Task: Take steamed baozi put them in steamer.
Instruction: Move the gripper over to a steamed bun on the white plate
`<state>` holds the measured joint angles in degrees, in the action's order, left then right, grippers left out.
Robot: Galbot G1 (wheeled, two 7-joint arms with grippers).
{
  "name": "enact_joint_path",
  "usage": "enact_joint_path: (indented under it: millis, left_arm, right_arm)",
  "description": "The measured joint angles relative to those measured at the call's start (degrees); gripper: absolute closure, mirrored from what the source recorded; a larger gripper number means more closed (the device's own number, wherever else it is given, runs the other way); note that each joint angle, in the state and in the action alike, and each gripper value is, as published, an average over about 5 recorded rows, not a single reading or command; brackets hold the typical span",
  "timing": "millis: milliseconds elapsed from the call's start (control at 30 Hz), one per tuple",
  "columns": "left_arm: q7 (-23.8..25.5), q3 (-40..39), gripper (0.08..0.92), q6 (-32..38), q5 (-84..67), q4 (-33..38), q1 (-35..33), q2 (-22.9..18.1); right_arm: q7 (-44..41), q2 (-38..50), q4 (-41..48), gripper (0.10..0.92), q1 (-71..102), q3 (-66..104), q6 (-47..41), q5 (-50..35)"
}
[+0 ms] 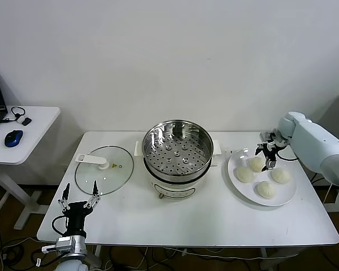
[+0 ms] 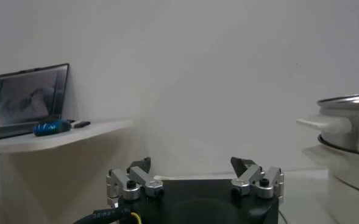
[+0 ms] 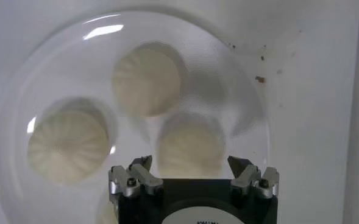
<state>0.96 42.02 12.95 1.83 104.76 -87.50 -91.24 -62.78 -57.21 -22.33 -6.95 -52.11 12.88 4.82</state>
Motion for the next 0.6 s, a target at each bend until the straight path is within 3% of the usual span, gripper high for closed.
enact_joint_path:
  millis: [400,600]
  left_arm:
    - [-0.15,0.03,0.177,0.02,-0.15,-0.29,0.30,0.24]
    - [-0.24,-0.15,0.177,0.04,-0.29,-0.22,0.28,0.27]
  right_arm:
    - [0.57,-1.73,2.80,0.218,0.61,3.93,0.21,3.22]
    - [0.39,-1.99,3.15,0.369,0.67,4.75,0.17,3.76]
